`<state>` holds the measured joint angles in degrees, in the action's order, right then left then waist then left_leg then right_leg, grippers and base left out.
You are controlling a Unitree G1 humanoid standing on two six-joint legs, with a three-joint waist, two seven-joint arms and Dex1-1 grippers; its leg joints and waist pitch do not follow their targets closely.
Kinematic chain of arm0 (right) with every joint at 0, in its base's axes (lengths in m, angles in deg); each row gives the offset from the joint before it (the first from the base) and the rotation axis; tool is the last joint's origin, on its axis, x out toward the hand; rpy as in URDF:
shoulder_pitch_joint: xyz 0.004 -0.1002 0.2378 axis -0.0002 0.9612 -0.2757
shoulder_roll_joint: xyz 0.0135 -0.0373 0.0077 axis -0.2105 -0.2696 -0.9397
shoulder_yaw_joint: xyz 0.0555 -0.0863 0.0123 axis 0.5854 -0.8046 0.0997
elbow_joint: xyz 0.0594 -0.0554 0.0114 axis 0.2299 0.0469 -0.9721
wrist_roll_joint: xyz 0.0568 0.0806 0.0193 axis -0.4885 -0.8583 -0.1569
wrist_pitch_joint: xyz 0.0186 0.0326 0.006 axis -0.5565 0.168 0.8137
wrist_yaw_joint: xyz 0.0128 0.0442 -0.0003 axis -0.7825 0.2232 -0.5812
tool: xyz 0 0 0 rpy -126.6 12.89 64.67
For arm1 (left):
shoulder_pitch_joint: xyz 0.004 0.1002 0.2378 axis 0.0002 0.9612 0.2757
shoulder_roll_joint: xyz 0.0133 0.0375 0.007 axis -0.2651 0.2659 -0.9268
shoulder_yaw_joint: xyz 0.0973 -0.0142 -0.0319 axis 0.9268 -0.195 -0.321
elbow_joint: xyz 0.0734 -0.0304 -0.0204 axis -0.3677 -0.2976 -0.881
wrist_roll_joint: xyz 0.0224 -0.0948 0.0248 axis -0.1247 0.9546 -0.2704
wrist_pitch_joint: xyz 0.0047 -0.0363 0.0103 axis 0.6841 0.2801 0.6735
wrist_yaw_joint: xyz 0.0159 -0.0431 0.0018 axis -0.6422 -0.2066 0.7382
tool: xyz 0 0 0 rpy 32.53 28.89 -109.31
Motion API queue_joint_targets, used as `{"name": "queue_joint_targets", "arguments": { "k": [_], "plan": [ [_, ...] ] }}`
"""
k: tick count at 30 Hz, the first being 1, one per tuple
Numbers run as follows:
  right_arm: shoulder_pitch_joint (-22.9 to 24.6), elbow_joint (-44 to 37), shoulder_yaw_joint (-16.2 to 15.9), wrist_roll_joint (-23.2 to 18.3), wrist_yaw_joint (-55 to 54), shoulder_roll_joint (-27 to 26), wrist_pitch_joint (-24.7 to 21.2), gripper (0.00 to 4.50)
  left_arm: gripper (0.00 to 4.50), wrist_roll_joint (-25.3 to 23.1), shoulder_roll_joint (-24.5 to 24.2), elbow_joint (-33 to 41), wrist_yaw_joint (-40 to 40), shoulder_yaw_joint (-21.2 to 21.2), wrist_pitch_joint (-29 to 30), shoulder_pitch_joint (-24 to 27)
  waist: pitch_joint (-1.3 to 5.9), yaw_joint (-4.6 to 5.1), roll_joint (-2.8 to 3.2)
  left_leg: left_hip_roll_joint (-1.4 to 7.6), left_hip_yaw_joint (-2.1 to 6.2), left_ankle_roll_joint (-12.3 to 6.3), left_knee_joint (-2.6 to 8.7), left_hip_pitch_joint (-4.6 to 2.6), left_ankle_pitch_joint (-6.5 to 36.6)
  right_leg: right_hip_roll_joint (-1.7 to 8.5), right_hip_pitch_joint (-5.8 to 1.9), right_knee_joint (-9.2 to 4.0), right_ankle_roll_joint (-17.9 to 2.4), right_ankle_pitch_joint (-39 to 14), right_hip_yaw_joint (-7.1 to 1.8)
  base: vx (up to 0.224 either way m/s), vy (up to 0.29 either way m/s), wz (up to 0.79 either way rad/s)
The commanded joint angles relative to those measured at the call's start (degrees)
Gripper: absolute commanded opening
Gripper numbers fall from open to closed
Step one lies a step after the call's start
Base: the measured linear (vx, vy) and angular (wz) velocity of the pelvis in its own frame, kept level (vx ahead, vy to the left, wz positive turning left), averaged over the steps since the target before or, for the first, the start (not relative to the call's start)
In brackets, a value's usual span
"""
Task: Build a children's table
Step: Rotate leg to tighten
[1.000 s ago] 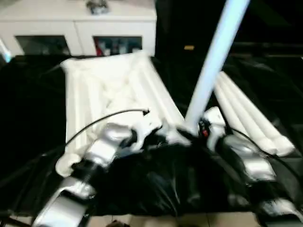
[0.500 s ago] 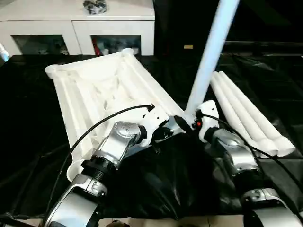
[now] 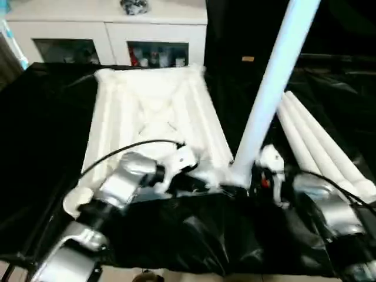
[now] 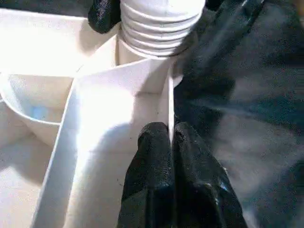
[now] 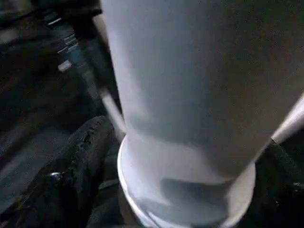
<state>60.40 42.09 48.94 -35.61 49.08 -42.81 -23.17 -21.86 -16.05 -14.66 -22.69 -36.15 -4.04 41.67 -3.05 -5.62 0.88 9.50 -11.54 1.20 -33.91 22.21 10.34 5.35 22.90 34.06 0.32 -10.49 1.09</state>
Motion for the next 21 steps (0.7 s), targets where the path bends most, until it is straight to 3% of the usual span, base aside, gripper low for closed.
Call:
{"name": "queue_joint_targets", "arguments": {
  "k": [1,2,6,9,14,17,18,21],
  "plan": [
    [1.42,-2.51,-4.22,-0.11,4.06,0.19,-2.67,3.89,0.00,2.78,1.59,3.57,-4.73,2.39,-2.13,-0.73,3.37,0.14,-0.23,3.90,1.55,-2.53,4.87,-1.58,16.37,2.80,-1.85,-3.85,-13.78,-12.70,-1.37,0.000,0.000,0.00],
    [1.99,-3.47,-4.77,-0.20,5.09,0.69,-3.41,3.63,0.00,2.58,1.30,3.19,-5.22,2.47,-2.34,-0.89,3.37,0.07,-0.25,3.88,1.52,-2.48,4.87,-1.59,16.48,2.86,-1.81,-3.99,-13.68,-12.91,-1.39,0.000,0.000,0.00],
    [2.62,-4.71,-5.15,-0.30,5.66,0.99,-4.60,3.56,0.00,2.39,1.05,2.68,-5.69,2.45,-2.85,-1.05,3.31,0.01,-0.38,3.81,1.58,-1.66,4.89,-1.63,16.96,3.07,-1.68,-4.19,-13.28,-14.82,-1.50,0.000,0.000,0.00],
    [2.83,-4.97,-5.21,-0.22,4.97,0.66,-4.99,3.16,0.00,2.40,1.05,2.37,-5.47,2.39,-2.99,-1.19,3.33,0.02,-0.33,3.78,1.68,-1.36,4.95,-1.56,16.93,3.11,-1.73,-4.20,-12.98,-15.25,-1.48,0.000,0.000,0.00],
    [2.20,-2.53,-4.12,1.12,0.14,-2.09,-3.95,2.88,0.00,1.84,2.68,1.18,-1.35,1.06,-3.06,-1.53,3.32,0.16,-0.37,3.76,1.69,-0.97,4.95,-1.59,17.17,3.13,-1.57,-4.23,-12.84,-15.43,-1.49,0.000,0.000,0.00],
    [0.16,2.18,-2.09,2.95,-7.13,-5.70,-2.47,2.79,0.00,1.23,4.74,0.05,3.41,-0.26,-2.82,-2.01,3.10,0.68,-0.73,3.55,1.86,-0.03,5.13,-1.51,18.93,3.27,-1.56,-4.66,-11.90,-19.46,-1.40,0.000,0.000,0.00],
    [-1.18,4.86,-1.04,3.66,-11.13,-7.42,-2.40,2.77,0.00,0.78,5.78,-0.51,5.96,-0.80,-2.67,-2.28,3.08,0.97,-0.58,3.52,1.94,0.57,5.15,-1.60,19.71,3.31,-1.33,-4.77,-11.44,-21.36,-1.38,0.000,0.000,0.00],
    [-4.01,10.26,0.71,5.25,-19.26,-10.56,-1.92,2.76,0.00,0.02,7.96,-1.51,10.94,-1.77,-1.55,-2.87,3.03,2.27,-0.75,3.26,2.35,1.95,5.40,-1.16,21.10,3.24,-1.50,-4.91,-9.95,-24.71,-1.12,0.000,0.000,0.00]
  ]
}}
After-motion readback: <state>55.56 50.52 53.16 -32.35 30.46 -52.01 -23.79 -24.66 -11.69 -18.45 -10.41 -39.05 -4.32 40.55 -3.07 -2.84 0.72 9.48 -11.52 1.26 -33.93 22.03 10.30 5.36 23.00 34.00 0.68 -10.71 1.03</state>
